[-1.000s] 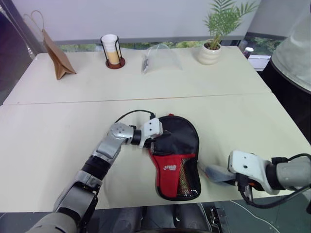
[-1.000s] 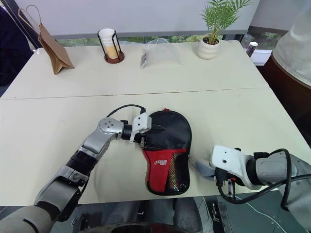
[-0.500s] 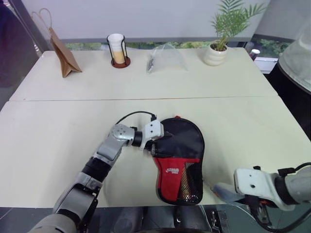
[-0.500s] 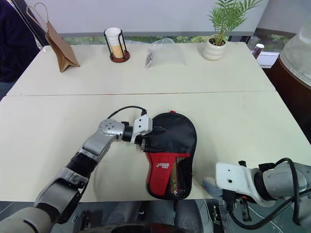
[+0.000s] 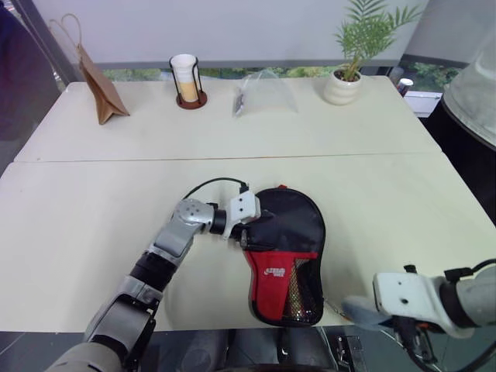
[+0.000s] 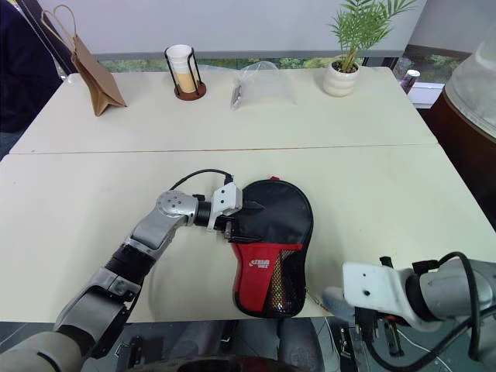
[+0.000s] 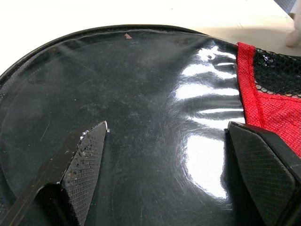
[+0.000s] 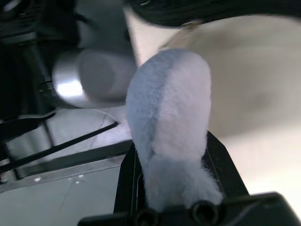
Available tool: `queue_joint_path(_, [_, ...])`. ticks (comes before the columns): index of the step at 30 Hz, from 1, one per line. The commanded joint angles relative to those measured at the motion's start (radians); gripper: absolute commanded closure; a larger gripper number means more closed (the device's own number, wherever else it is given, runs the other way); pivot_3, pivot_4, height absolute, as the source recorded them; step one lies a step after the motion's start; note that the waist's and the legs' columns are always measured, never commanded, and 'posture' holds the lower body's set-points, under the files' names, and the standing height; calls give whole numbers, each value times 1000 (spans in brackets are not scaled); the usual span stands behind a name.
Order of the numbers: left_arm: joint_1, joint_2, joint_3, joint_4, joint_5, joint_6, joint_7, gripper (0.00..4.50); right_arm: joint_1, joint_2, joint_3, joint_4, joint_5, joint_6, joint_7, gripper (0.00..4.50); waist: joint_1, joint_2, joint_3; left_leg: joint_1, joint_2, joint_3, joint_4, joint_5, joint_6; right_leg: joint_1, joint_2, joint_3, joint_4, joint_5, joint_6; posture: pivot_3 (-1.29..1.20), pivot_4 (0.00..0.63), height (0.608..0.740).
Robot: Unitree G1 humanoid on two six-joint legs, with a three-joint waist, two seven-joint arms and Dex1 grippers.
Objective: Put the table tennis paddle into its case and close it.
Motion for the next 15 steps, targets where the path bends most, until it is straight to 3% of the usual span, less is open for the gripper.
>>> queue_joint_path(1, [11, 11, -28, 54, 38, 15, 2, 222, -55, -14, -27, 43, 18, 13, 7, 2560, -1, 0, 0, 0, 0, 0, 0, 0, 0, 0, 0, 0, 0, 0, 0, 0, 150, 740])
queue_joint_path(6, [-10, 12, -12, 72, 34, 5, 7, 222, -205, -38, 3, 156, 12, 12, -29, 53, -5, 0, 0, 0, 0, 0, 0, 0, 0, 0, 0, 0, 0, 0, 0, 0, 150, 740])
queue_joint_path(15, [-79, 39, 98, 15, -60, 96, -2, 222, -524, -75, 40, 376, 147, 27, -7, 53, -10, 0, 2, -1, 0, 0, 0, 0, 0, -2, 0, 0, 0, 0, 0, 0, 150, 740])
